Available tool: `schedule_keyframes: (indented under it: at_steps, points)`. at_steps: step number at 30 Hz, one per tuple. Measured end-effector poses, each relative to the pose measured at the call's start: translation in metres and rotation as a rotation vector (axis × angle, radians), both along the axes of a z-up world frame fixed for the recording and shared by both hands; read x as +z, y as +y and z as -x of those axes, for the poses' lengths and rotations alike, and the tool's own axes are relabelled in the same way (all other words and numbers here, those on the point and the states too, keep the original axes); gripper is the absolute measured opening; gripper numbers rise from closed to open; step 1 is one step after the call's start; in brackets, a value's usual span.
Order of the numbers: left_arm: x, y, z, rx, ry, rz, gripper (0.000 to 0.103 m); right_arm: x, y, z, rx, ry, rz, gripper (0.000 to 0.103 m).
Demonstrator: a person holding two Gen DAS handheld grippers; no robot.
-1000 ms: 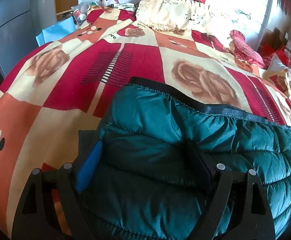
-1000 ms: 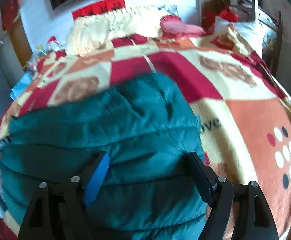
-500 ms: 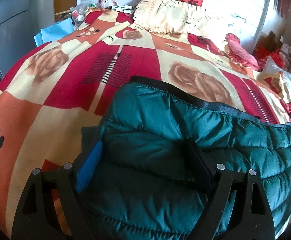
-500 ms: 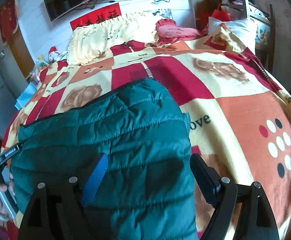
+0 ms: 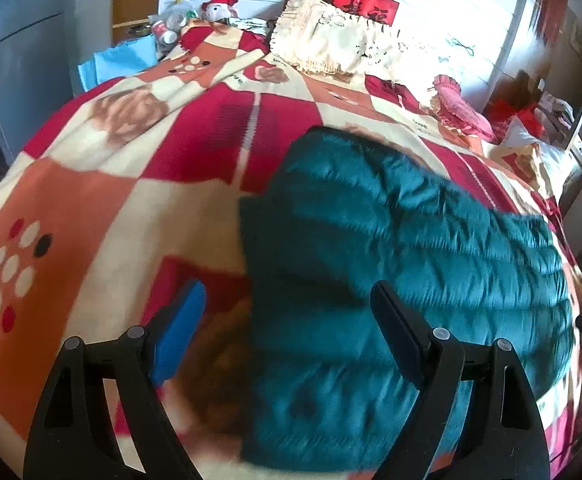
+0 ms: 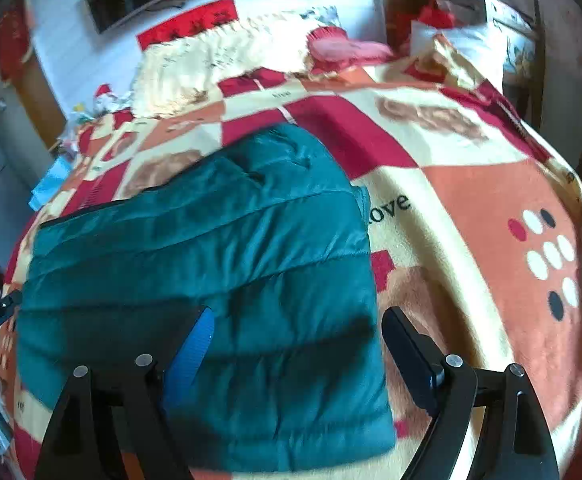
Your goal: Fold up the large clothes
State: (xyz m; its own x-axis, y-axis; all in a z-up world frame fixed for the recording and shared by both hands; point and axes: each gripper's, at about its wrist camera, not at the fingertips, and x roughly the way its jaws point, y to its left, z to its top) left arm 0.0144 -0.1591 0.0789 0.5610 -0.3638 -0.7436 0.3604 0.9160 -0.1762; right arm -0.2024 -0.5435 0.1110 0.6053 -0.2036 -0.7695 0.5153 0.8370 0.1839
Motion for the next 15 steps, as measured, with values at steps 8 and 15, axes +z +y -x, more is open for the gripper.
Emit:
schedule_keyframes:
  at_steps: [8, 15]
  points:
    - [-0.03, 0.028, 0.033, 0.014, 0.056, -0.033, 0.085, -0.025, 0.037, 0.0, 0.076, 0.073, 0.029, 0.082]
    - [-0.039, 0.027, 0.036, 0.04, 0.083, -0.03, 0.085, -0.04, 0.038, -0.01, 0.065, 0.141, 0.043, 0.083]
